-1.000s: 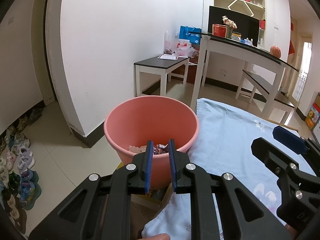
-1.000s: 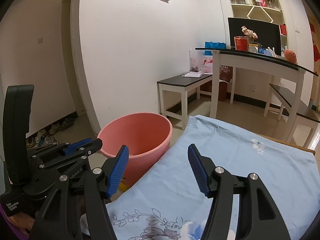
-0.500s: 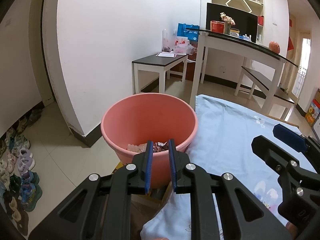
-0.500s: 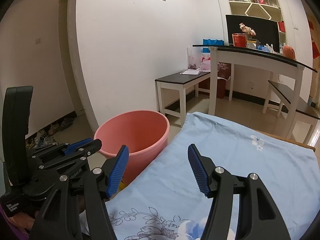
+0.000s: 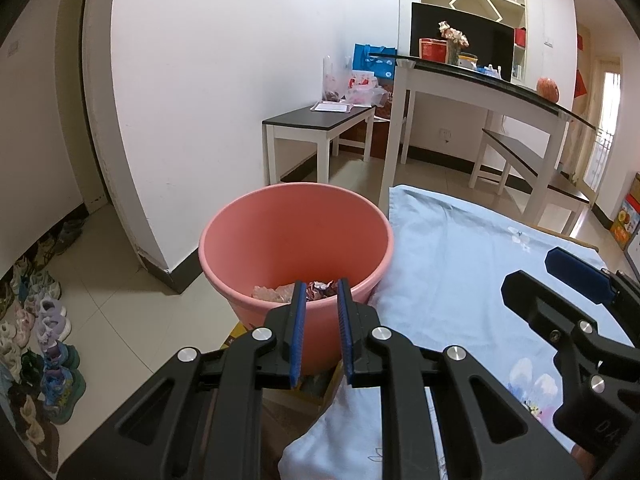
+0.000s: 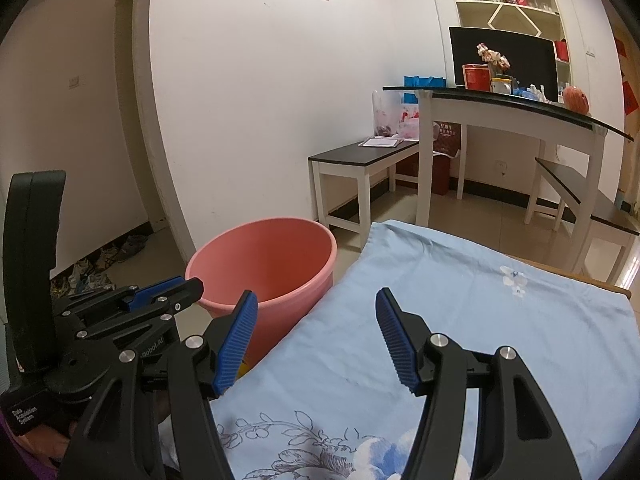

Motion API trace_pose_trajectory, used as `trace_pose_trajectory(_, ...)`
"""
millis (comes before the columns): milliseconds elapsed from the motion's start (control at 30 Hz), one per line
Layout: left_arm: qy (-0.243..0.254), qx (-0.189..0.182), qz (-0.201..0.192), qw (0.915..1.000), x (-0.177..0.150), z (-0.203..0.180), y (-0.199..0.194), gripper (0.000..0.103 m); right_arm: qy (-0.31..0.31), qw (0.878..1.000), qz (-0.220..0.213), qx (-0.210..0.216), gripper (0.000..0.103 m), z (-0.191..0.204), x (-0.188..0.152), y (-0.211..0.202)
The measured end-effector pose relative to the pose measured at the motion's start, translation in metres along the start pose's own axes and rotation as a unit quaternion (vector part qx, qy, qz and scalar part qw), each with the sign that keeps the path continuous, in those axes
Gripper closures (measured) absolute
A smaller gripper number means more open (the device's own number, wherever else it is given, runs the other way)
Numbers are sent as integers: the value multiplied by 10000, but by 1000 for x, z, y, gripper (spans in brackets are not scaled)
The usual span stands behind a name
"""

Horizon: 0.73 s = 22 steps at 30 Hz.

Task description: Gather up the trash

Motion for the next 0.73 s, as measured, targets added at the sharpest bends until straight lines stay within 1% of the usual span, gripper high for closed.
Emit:
trace_pose_trajectory(367,6,-6,-3,10000,1,0,0,87,38,10000,-5,-16,42,-3,-3,-1)
trace_pose_trajectory(733,116,-74,90,9999,-9,-6,1,87,119,9999,-9,-54,42,-9,-6,-2)
Point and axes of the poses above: each gripper's, at about its wrist camera, not at the fingertips, and y roughly the way its jaws point, z to its left, x to its top, the point moved 5 cm from there along y, roughly the way its jaws point, and after that the axes turned 10 degrees about -z, right-handed, at the moved point
